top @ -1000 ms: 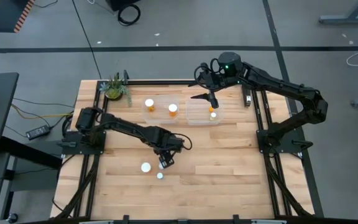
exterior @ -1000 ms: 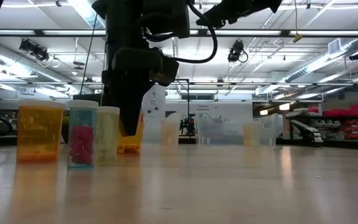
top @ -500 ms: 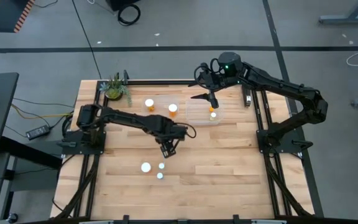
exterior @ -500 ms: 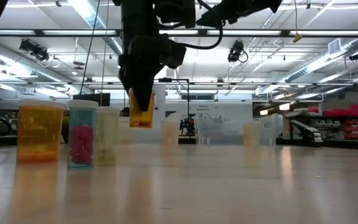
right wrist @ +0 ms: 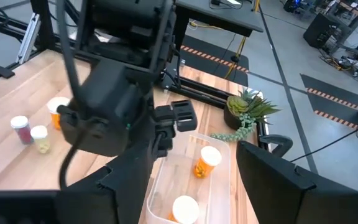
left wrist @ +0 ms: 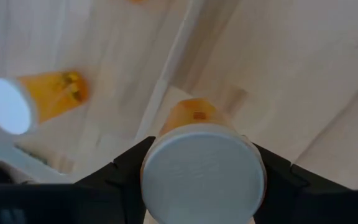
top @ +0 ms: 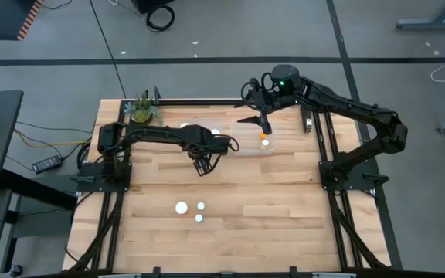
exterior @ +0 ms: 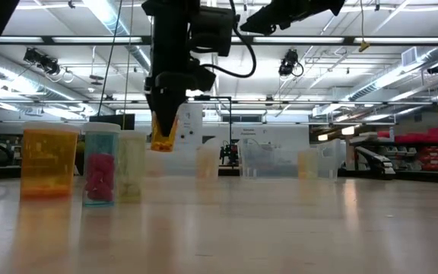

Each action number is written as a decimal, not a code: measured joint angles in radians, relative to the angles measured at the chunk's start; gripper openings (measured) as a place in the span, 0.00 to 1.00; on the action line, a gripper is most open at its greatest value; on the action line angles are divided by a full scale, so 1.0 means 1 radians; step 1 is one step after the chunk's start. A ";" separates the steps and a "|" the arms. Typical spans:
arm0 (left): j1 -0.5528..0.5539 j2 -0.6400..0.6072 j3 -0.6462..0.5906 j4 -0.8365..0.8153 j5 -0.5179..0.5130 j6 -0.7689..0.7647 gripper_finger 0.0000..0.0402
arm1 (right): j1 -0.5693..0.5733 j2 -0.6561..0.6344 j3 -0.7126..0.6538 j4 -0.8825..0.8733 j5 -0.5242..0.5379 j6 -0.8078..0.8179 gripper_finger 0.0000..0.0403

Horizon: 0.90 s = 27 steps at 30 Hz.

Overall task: Pick and place medicine bottles into bin by pill shape (circle, oval)
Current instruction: Put the large orange pill bottle into the left transparent bin

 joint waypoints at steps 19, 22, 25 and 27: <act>0.068 -0.089 0.000 -0.064 -0.094 0.034 0.59 | 0.000 0.000 0.000 0.002 0.000 -0.003 0.61; 0.074 -0.099 0.000 -0.064 -0.102 0.031 0.57 | 0.000 0.000 0.000 -0.001 0.000 -0.004 0.61; 0.077 -0.101 0.000 -0.059 -0.111 0.034 0.55 | 0.000 0.000 0.000 -0.001 0.000 -0.003 0.61; 0.080 -0.101 0.000 -0.058 -0.115 0.034 0.54 | 0.000 0.000 0.000 -0.002 0.000 -0.003 0.61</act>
